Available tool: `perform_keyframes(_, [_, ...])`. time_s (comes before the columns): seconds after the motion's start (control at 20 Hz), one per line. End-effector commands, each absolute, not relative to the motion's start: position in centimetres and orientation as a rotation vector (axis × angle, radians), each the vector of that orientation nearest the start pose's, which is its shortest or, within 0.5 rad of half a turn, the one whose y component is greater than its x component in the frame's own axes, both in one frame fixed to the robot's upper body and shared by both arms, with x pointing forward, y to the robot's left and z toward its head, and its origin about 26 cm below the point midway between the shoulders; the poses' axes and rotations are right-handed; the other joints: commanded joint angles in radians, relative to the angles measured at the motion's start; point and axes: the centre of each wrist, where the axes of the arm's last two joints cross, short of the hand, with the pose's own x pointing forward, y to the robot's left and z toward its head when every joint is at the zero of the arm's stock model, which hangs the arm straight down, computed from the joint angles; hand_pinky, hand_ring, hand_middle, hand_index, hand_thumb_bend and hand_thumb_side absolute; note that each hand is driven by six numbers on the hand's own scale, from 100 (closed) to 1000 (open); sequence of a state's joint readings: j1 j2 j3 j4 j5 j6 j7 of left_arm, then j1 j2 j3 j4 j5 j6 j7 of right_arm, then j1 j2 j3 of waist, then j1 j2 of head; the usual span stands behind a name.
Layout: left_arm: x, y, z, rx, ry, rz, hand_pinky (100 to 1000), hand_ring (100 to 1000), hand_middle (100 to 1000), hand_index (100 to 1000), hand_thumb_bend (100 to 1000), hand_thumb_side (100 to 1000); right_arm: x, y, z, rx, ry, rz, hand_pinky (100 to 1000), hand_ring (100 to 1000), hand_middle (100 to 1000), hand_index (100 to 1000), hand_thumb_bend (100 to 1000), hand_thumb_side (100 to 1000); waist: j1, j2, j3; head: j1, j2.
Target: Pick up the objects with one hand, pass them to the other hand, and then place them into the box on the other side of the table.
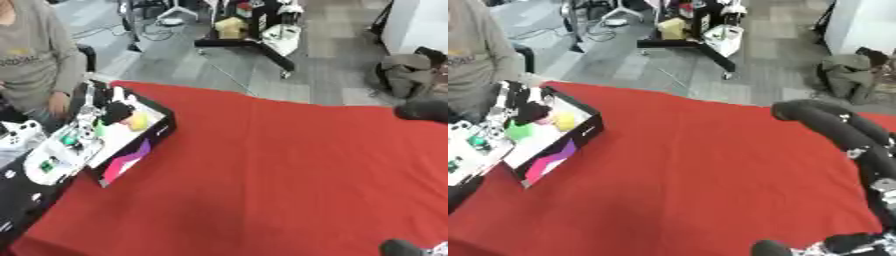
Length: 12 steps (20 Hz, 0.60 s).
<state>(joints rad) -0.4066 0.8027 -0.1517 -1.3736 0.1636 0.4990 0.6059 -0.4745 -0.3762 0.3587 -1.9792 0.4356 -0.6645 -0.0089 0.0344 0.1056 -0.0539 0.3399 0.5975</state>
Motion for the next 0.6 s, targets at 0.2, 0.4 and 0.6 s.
perform_keyframes(0.2, [36.8,46.1,13.9,1.555,-0.838,0.038,898,804,704,789,676,591,29.7,-17.2,21.6,0.074,2.814,-1.224,861,824,854,998,485,443,-0.004,-0.016,-0.016,0.012,-0.028])
perform_keyframes(0.4, [36.9,46.7,14.4,1.595,-0.795,0.043,957,872,769,777,729,792,29.7,-17.4,21.5,0.081,2.811,-1.240,861,824,855,998,481,444,-0.004,-0.018,-0.015,0.008,-0.028])
perform_keyframes(0.6, [36.7,44.8,18.5,1.587,-1.041,0.145,968,872,765,735,691,774,29.7,-17.5,21.4,0.091,2.811,-1.256,861,823,856,999,472,443,0.000,-0.026,-0.007,-0.005,-0.019])
